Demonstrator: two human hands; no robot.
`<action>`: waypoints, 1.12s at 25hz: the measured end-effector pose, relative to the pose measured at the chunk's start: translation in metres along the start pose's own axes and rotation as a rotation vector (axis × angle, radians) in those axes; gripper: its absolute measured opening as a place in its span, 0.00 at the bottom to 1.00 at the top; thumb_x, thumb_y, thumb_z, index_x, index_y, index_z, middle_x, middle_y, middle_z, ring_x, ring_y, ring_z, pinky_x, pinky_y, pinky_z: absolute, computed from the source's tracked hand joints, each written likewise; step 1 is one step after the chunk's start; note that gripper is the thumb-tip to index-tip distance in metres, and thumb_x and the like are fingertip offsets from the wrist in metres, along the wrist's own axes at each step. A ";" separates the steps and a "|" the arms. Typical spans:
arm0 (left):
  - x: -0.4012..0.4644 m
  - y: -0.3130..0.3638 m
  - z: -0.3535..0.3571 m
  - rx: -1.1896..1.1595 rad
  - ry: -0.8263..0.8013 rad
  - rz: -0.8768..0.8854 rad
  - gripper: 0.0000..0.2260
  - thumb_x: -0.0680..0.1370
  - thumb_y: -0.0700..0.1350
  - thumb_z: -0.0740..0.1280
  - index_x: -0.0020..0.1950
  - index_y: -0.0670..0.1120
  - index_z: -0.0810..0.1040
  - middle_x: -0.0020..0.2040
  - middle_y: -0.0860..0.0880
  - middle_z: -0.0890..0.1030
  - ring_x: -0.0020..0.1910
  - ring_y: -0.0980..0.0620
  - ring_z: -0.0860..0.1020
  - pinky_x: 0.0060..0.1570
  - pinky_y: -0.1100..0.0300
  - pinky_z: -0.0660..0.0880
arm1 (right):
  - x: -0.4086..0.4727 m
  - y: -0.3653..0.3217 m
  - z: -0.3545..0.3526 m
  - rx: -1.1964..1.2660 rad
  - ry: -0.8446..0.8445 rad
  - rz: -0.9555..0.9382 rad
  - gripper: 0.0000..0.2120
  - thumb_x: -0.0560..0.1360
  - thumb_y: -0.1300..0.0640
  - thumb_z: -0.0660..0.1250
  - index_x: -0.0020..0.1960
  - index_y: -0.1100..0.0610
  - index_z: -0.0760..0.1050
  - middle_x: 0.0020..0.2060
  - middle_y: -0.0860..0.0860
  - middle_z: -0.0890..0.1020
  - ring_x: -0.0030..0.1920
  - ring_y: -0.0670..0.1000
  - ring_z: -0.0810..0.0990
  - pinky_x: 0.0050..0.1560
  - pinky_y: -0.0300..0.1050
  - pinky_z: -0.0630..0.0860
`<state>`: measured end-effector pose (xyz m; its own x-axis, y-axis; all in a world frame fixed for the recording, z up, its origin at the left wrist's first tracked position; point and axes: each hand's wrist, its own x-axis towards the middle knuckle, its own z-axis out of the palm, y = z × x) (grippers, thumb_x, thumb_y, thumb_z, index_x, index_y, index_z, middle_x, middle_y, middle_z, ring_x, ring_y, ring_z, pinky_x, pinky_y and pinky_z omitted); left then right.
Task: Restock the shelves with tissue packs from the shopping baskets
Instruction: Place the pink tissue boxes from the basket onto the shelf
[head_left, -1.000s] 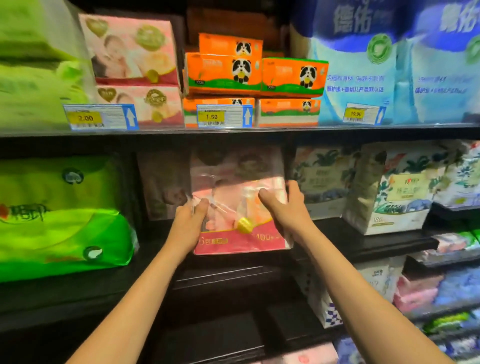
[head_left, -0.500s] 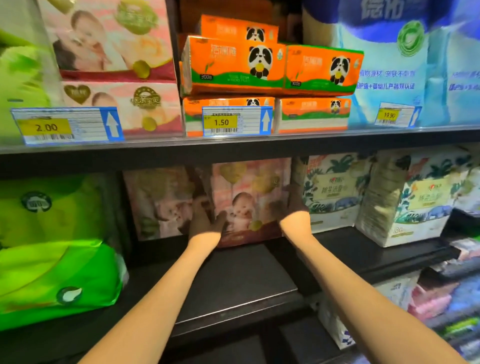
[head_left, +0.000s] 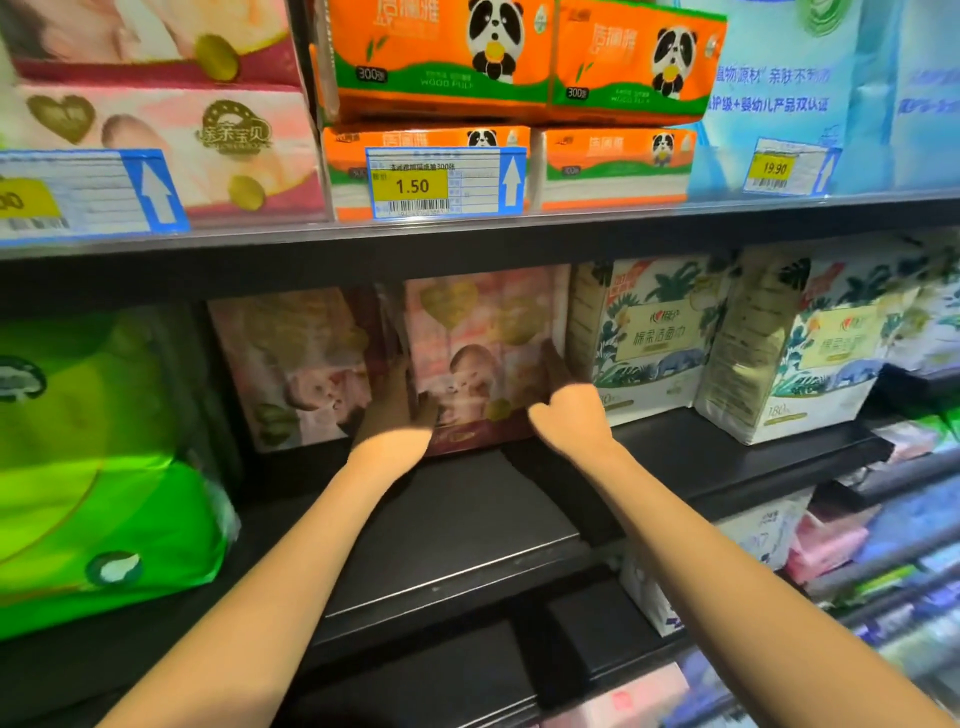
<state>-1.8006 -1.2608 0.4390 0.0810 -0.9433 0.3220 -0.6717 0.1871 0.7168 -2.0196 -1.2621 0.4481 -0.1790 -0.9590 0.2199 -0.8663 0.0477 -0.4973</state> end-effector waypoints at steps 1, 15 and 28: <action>-0.004 -0.001 -0.003 0.052 -0.028 -0.004 0.27 0.80 0.58 0.63 0.77 0.58 0.58 0.70 0.43 0.75 0.63 0.37 0.77 0.62 0.46 0.75 | -0.004 0.001 -0.004 -0.017 -0.010 -0.017 0.20 0.77 0.54 0.64 0.30 0.64 0.67 0.28 0.56 0.71 0.36 0.59 0.72 0.37 0.44 0.63; -0.164 0.059 0.007 0.653 0.075 0.391 0.25 0.79 0.60 0.59 0.69 0.47 0.75 0.68 0.40 0.75 0.65 0.30 0.72 0.60 0.31 0.68 | -0.202 0.103 -0.083 -0.427 0.244 -0.124 0.37 0.75 0.30 0.51 0.70 0.56 0.72 0.66 0.58 0.77 0.62 0.66 0.75 0.58 0.60 0.76; -0.420 0.163 0.204 0.482 -0.495 0.888 0.27 0.74 0.61 0.56 0.66 0.48 0.77 0.65 0.40 0.77 0.62 0.33 0.74 0.57 0.37 0.71 | -0.512 0.292 -0.113 -0.475 0.236 0.569 0.34 0.72 0.31 0.54 0.66 0.53 0.74 0.63 0.57 0.78 0.58 0.67 0.76 0.58 0.60 0.75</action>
<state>-2.0938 -0.8901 0.2943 -0.7968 -0.5541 0.2411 -0.5694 0.8220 0.0071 -2.2340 -0.7253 0.2850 -0.7046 -0.6686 0.2379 -0.7087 0.6805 -0.1865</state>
